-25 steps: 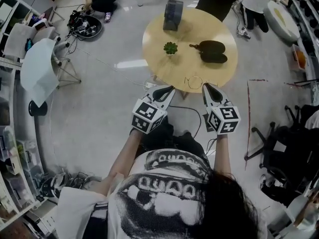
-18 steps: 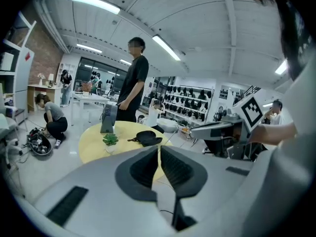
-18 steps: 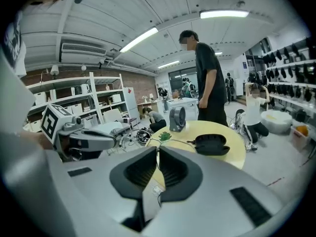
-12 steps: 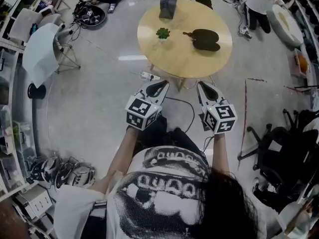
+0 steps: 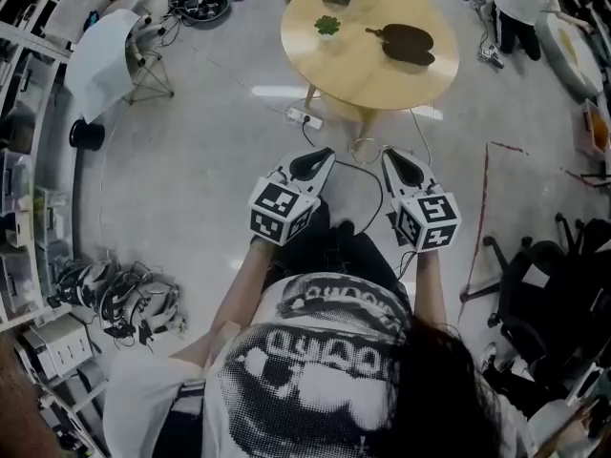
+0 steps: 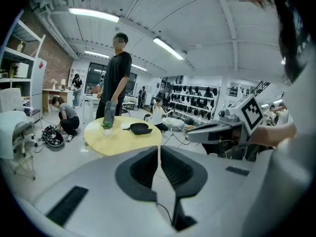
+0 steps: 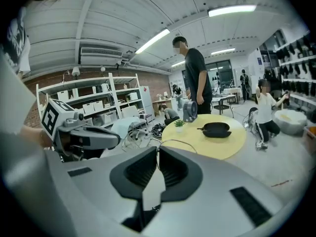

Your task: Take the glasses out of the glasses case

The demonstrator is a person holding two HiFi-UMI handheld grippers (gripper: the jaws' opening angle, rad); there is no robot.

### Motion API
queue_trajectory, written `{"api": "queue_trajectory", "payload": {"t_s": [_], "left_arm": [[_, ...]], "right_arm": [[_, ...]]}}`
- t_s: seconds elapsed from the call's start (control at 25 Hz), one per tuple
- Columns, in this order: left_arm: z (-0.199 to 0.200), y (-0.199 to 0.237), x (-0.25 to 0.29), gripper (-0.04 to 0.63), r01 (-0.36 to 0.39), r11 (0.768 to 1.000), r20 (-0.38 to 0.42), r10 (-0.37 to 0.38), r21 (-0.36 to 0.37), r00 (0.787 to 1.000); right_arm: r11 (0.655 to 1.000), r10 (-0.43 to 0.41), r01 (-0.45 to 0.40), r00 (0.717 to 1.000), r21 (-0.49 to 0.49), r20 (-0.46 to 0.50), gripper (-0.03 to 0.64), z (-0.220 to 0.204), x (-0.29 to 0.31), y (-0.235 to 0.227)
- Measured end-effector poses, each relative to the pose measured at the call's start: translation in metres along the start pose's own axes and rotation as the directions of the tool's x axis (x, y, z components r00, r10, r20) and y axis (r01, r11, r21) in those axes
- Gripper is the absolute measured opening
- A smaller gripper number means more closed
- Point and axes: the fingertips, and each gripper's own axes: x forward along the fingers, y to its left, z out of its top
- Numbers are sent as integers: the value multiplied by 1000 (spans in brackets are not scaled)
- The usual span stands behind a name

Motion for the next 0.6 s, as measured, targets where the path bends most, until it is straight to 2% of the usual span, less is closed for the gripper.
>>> {"api": "queue_trajectory", "payload": {"t_s": [0.28, 0.6], "left_arm": [[-27, -35, -26, 24, -27, 1000, -9, 27, -1, 1000], [-38, -44, -46, 23, -80, 997, -1, 80, 1, 997]], "right_arm": [[998, 57, -57, 998, -18, -8, 17, -23, -24, 24], [992, 122, -122, 993, -43, -12, 17, -32, -25, 43]]}}
